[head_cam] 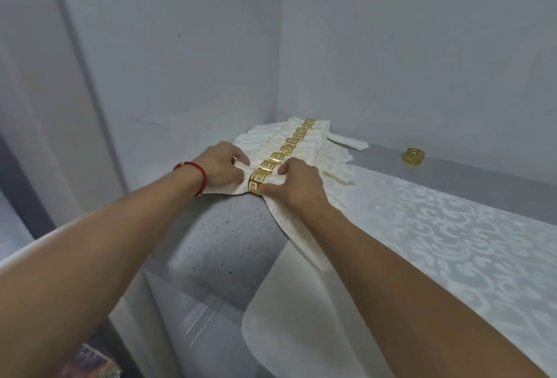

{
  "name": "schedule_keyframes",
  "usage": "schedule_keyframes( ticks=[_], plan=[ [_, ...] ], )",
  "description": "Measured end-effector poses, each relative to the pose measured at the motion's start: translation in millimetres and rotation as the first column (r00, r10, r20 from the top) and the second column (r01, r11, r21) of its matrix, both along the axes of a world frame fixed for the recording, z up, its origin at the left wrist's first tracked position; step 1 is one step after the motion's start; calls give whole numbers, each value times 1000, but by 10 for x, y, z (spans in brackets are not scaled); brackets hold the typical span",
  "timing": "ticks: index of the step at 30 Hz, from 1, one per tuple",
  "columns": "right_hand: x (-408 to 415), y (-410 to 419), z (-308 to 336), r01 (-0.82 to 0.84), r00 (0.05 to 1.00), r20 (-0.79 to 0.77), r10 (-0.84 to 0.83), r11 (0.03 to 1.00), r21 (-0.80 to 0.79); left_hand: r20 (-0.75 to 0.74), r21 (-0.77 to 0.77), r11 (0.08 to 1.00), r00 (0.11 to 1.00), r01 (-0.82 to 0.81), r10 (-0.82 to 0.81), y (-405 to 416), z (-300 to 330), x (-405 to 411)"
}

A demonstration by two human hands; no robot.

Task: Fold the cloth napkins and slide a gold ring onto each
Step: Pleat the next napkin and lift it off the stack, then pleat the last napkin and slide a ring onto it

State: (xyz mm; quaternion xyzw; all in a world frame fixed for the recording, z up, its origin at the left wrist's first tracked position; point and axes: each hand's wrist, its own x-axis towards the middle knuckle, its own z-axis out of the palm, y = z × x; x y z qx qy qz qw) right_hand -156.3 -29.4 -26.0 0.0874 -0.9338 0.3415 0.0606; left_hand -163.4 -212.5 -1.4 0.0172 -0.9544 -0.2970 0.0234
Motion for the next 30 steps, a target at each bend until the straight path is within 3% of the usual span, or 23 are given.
schedule_keyframes(
  ticks=[3, 7, 11, 14, 16, 18, 21, 23, 27, 30],
  plan=[
    [-69, -32, -52, -34, 999, -27, 37, 993, 116, -51, -47, 998, 998, 30, -33, -32, -51, -46],
    [-16, 208, 9, -50, 987, -145, 70, 990, 134, -171, 36, 999, 985, 5, 1, -59, -159, -36],
    [71, 995, 63, 65, 983, -182, -24, 973, 222, -569, -108, 990, 822, -95, 17, 158, -227, 181],
    [180, 1898, 40, 250, 957, -220, -190, 924, 289, -643, -180, 980, 745, 80, -179, 741, -266, 577],
    [292, 2511, -13, 359, 930, -222, -292, 851, 384, -601, -267, 934, 717, 236, -353, 1250, -366, 835],
    [476, 3068, -85, 359, 931, -127, -343, 791, 495, -463, -376, 863, 738, 338, -491, 1795, -481, 1047],
    [815, 3741, -211, 269, 951, -37, -306, 764, 586, -199, -471, 813, 856, 344, -477, 2534, -599, 1348],
    [1010, 4000, -215, 305, 938, -73, -339, 708, 637, -141, -518, 793, 882, 321, -449, 2872, -631, 1421],
    [1328, 4282, -130, 379, 876, -58, -478, 609, 697, 8, -476, 753, 858, 455, -513, 3253, -652, 1280],
    [1555, 4331, -95, 448, 838, -170, -518, 475, 757, 73, -385, 709, 785, 592, -616, 3338, -638, 1093]
  ],
)
